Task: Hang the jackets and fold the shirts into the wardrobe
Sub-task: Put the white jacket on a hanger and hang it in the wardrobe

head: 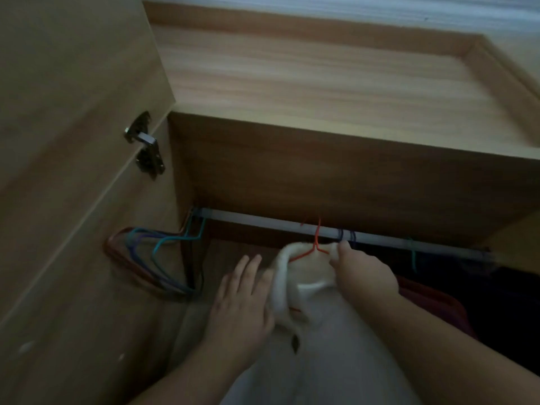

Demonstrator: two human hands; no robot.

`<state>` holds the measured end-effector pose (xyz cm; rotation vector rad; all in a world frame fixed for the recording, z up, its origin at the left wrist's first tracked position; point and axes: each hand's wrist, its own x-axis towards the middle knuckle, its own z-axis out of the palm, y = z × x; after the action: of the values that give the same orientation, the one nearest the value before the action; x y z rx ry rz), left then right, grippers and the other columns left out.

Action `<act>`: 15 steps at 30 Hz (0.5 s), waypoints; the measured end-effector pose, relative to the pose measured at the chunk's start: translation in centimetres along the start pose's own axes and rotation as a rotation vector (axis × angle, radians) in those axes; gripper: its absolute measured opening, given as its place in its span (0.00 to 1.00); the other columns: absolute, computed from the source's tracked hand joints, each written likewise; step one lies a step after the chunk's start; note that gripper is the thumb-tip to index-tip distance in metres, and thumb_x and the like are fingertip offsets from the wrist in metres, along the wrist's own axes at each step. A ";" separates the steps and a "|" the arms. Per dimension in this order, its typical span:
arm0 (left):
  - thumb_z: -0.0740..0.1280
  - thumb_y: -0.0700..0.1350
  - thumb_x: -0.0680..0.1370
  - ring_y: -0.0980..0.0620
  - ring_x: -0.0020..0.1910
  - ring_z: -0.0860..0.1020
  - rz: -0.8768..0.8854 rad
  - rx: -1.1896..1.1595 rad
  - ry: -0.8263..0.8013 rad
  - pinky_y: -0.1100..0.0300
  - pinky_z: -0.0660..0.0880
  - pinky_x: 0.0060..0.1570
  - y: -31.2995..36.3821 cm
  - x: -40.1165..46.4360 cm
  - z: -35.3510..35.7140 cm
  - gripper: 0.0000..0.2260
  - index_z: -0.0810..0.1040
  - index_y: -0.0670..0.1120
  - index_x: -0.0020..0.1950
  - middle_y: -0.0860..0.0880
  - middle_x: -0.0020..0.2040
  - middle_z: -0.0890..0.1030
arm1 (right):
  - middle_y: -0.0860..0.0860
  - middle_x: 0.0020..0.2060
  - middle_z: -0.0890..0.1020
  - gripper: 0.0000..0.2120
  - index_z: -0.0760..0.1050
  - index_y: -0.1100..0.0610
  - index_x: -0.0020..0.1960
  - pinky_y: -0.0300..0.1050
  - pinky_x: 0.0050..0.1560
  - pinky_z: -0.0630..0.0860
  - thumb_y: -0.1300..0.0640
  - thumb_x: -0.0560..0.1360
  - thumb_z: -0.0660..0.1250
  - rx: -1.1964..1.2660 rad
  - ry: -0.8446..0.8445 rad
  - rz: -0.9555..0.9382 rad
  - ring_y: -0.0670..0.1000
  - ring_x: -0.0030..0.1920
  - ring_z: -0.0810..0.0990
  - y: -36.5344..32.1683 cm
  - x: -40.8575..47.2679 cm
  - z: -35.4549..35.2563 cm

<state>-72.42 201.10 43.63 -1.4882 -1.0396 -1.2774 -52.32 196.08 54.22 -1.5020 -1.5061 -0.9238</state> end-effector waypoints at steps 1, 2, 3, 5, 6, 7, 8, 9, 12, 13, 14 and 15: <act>0.60 0.52 0.70 0.45 0.73 0.68 0.006 -0.004 0.021 0.44 0.72 0.63 -0.1 0.8 0.8 0.26 0.73 0.50 0.69 0.46 0.73 0.71 | 0.49 0.45 0.78 0.16 0.63 0.50 0.69 0.52 0.44 0.80 0.52 0.82 0.56 0.000 -0.004 0.017 0.51 0.42 0.79 0.0 0.8 0.2; 0.59 0.52 0.71 0.45 0.73 0.68 0.018 -0.004 0.035 0.44 0.71 0.63 -0.3 1.5 1.5 0.26 0.73 0.51 0.69 0.47 0.72 0.71 | 0.50 0.47 0.79 0.15 0.64 0.50 0.68 0.51 0.44 0.79 0.52 0.82 0.56 -0.004 0.000 0.027 0.51 0.42 0.79 -0.1 1.6 0.5; 0.59 0.52 0.71 0.46 0.73 0.67 0.035 0.001 0.045 0.44 0.71 0.64 -0.4 2.2 2.2 0.27 0.72 0.51 0.70 0.47 0.72 0.71 | 0.50 0.47 0.79 0.13 0.65 0.50 0.66 0.51 0.44 0.79 0.52 0.82 0.55 -0.016 0.027 0.022 0.52 0.42 0.78 0.1 2.4 0.9; 0.59 0.52 0.71 0.46 0.73 0.67 0.069 0.028 0.055 0.44 0.70 0.65 -0.8 2.9 3.4 0.27 0.71 0.51 0.70 0.47 0.72 0.71 | 0.51 0.47 0.79 0.12 0.65 0.50 0.65 0.51 0.43 0.78 0.52 0.82 0.55 -0.041 0.078 0.015 0.53 0.41 0.77 0.4 3.6 1.8; 0.59 0.52 0.70 0.46 0.73 0.68 0.083 0.036 0.060 0.45 0.70 0.66 -0.9 2.9 4.0 0.27 0.71 0.52 0.70 0.47 0.72 0.72 | 0.51 0.48 0.79 0.13 0.64 0.49 0.66 0.51 0.42 0.77 0.53 0.82 0.54 -0.054 0.082 0.016 0.54 0.42 0.77 0.6 3.9 2.3; 0.60 0.52 0.70 0.46 0.72 0.68 0.095 0.028 0.062 0.45 0.71 0.65 -0.9 2.8 4.5 0.27 0.71 0.52 0.70 0.48 0.71 0.72 | 0.51 0.50 0.80 0.15 0.63 0.49 0.69 0.50 0.42 0.76 0.54 0.82 0.54 -0.063 0.082 0.015 0.54 0.43 0.78 0.9 4.3 2.8; 0.60 0.51 0.69 0.45 0.72 0.69 0.109 0.009 0.061 0.44 0.72 0.64 -0.9 2.6 4.9 0.27 0.70 0.52 0.70 0.48 0.71 0.73 | 0.52 0.52 0.80 0.17 0.61 0.49 0.71 0.50 0.42 0.76 0.54 0.82 0.54 -0.066 0.078 0.014 0.54 0.45 0.79 1.2 4.6 3.4; 0.60 0.51 0.69 0.45 0.71 0.70 0.120 -0.004 0.057 0.44 0.73 0.63 -0.9 2.5 5.3 0.28 0.70 0.52 0.70 0.48 0.71 0.73 | 0.52 0.54 0.80 0.19 0.60 0.48 0.72 0.51 0.43 0.76 0.54 0.82 0.55 -0.064 0.071 0.012 0.55 0.47 0.80 1.4 4.9 3.8; 0.59 0.51 0.68 0.46 0.71 0.71 0.124 -0.002 0.034 0.44 0.75 0.60 -0.8 2.6 6.4 0.28 0.70 0.53 0.69 0.48 0.71 0.73 | 0.52 0.54 0.80 0.18 0.61 0.48 0.72 0.51 0.43 0.76 0.54 0.82 0.53 -0.073 0.082 0.000 0.56 0.49 0.80 1.8 5.5 4.4; 0.59 0.51 0.68 0.46 0.71 0.70 0.120 -0.003 0.028 0.44 0.76 0.60 -0.7 2.8 6.6 0.28 0.70 0.54 0.69 0.48 0.71 0.73 | 0.52 0.52 0.81 0.17 0.62 0.48 0.71 0.51 0.42 0.75 0.53 0.82 0.53 -0.080 0.100 -0.017 0.56 0.48 0.80 1.9 5.7 4.6; 0.59 0.51 0.68 0.46 0.71 0.70 0.112 -0.002 0.025 0.45 0.76 0.60 -0.6 2.9 6.7 0.28 0.70 0.54 0.69 0.48 0.71 0.73 | 0.52 0.51 0.81 0.16 0.63 0.49 0.69 0.51 0.41 0.74 0.53 0.82 0.53 -0.087 0.114 -0.040 0.56 0.47 0.80 2.0 5.8 4.8; 0.59 0.52 0.68 0.46 0.71 0.70 0.103 0.001 0.025 0.45 0.76 0.60 -0.5 2.9 6.7 0.28 0.70 0.54 0.69 0.49 0.71 0.73 | 0.51 0.48 0.81 0.15 0.64 0.49 0.68 0.50 0.40 0.73 0.53 0.82 0.53 -0.091 0.117 -0.058 0.56 0.45 0.80 2.0 5.7 4.9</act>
<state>-70.88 207.85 46.10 -1.5020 -0.9346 -1.2196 -50.39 202.97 57.29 -1.4482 -1.4467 -1.1090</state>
